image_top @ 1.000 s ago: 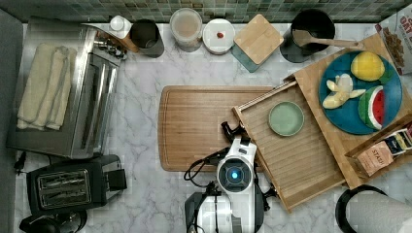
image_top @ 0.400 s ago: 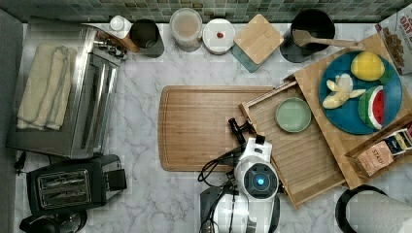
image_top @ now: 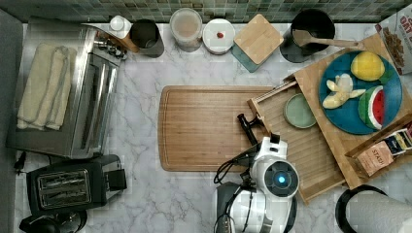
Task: Close the drawer.
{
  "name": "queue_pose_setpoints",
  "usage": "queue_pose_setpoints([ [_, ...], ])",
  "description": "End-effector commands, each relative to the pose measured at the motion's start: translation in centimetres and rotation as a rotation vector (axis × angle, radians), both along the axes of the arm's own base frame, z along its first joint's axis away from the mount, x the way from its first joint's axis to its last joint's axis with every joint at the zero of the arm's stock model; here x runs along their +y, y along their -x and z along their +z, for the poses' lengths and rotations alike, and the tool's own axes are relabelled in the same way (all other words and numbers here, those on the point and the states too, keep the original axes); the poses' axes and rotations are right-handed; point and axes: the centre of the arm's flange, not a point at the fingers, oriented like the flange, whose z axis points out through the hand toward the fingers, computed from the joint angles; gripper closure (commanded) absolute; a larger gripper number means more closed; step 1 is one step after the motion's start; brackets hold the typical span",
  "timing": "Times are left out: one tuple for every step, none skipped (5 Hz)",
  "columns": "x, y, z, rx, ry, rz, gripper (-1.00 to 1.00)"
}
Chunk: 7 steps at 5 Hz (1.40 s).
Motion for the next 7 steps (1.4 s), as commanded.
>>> queue_pose_setpoints([
  [-15.4, -8.6, 4.0, -0.190, 0.020, -0.001, 1.00],
  [-17.9, -9.7, 6.7, -0.175, 0.049, -0.024, 1.00],
  [-19.5, -9.6, 8.8, -0.195, 0.067, -0.035, 1.00],
  [-19.7, -7.5, 8.8, -0.363, 0.121, -0.077, 1.00],
  [-20.0, -8.0, 9.2, -0.351, 0.153, -0.099, 1.00],
  [-19.9, -8.8, 10.8, -0.290, 0.224, -0.085, 1.00],
  [-19.9, -8.8, 10.9, -0.290, 0.224, -0.085, 1.00],
])
